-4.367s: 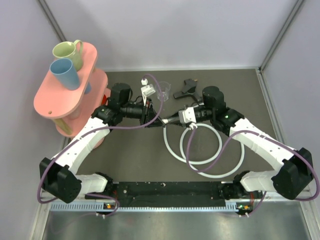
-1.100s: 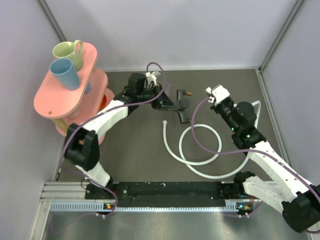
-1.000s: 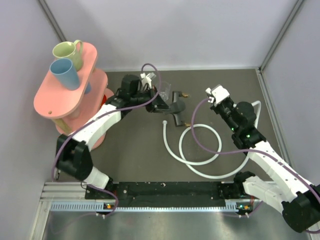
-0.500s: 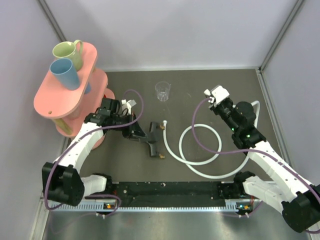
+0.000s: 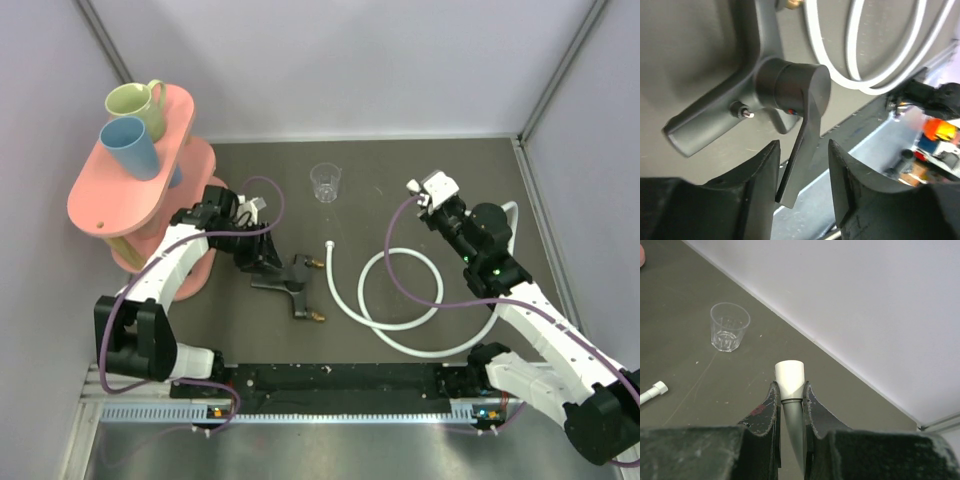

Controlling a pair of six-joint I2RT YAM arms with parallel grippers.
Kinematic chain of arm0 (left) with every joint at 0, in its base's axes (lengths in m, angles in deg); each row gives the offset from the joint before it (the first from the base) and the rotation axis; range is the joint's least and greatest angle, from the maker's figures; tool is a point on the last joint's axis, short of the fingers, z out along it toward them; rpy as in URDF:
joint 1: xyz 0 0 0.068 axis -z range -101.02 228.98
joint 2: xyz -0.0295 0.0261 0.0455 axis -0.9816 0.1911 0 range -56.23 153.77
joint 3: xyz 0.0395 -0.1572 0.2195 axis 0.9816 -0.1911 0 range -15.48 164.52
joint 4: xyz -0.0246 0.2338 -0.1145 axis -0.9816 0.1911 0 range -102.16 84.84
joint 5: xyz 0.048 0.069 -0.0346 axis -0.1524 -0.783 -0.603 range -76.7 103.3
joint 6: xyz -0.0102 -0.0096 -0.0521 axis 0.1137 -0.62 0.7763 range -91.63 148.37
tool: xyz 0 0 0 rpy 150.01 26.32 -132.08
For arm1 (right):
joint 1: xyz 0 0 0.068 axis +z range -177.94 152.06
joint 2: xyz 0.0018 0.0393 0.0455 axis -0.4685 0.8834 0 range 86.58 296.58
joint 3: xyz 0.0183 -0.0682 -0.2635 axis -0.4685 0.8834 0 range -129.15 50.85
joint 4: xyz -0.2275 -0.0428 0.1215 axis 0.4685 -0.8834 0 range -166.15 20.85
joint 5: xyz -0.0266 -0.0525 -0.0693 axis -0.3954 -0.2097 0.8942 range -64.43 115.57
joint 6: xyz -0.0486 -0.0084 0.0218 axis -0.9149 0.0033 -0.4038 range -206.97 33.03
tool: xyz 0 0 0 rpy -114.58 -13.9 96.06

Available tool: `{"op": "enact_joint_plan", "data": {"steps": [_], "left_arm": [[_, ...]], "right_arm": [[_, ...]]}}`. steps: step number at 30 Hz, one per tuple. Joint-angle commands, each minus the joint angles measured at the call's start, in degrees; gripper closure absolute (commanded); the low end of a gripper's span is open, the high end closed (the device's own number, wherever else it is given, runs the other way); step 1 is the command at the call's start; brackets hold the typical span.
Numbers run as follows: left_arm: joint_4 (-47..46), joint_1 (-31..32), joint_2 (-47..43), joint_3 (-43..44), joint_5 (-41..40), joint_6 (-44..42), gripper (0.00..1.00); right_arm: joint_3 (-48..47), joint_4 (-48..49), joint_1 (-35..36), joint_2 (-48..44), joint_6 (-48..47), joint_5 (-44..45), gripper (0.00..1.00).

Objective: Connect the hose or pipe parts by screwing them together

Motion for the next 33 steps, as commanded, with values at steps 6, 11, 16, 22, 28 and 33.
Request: {"op": "enact_joint_plan", "data": {"steps": [6,11,16,22,28,33], "left_arm": [[1.57,0.98,0.09,13.28,-20.69,2.03,0.38],[2.45,8.77,3.51,19.16,-32.50,4.50,0.37],[6.31,17.67,13.33,27.07,-43.23,6.60,0.34],[4.75,22.95,20.30,27.88,-46.84,10.47,0.34],[-1.67,24.97,23.03,21.02,-44.03,13.20,0.37],[-2.12,27.26,25.84,19.09,-48.15,15.39,0.39]], "right_arm": [[-1.72,-1.13,-0.67,-0.72,1.81,-6.00,1.00],[-2.07,-1.57,-0.58,-0.63,1.63,-8.91,1.00],[-2.07,-1.57,-0.58,-0.63,1.46,-8.91,1.00],[-1.63,-1.48,-0.58,-0.81,1.37,-8.47,1.00],[-1.20,-0.52,-0.58,-0.72,1.63,-8.12,1.00],[-1.11,-0.34,-0.67,-0.37,1.37,-7.33,1.00]]}}
